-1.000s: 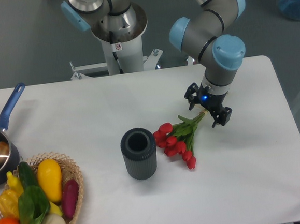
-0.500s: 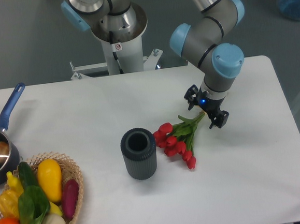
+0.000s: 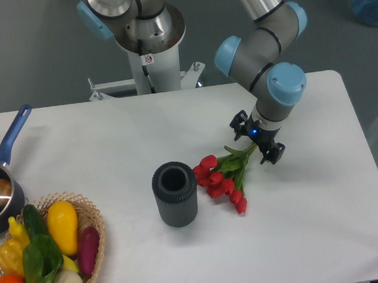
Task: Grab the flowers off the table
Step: 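Lower the gripper onto the stems just below the blooms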
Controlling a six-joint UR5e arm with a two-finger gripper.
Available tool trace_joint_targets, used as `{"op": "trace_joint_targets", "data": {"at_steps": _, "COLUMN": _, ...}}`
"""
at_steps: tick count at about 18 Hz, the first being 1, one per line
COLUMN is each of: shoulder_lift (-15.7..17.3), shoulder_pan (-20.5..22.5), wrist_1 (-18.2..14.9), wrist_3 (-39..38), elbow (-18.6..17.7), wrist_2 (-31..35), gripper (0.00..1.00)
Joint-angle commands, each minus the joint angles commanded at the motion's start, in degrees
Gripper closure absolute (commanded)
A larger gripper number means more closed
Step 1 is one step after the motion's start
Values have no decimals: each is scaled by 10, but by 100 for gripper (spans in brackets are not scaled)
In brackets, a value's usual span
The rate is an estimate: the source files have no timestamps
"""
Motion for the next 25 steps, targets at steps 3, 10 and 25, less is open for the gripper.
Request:
{"op": "trace_joint_targets", "data": {"at_steps": 3, "shoulder_lift": -3, "shoulder_pan": -1, "wrist_1": 2, "wrist_3": -1, "elbow": -1, "wrist_2": 0, "gripper": 0}}
{"op": "trace_joint_targets", "data": {"at_steps": 10, "shoulder_lift": -10, "shoulder_pan": 0, "wrist_1": 7, "wrist_3": -1, "elbow": 3, "wrist_2": 1, "gripper": 16}}
{"op": "trace_joint_targets", "data": {"at_steps": 25, "shoulder_lift": -7, "shoulder_pan": -1, "wrist_1": 5, "wrist_3": -1, "elbow": 4, "wrist_2": 4, "gripper": 65}}
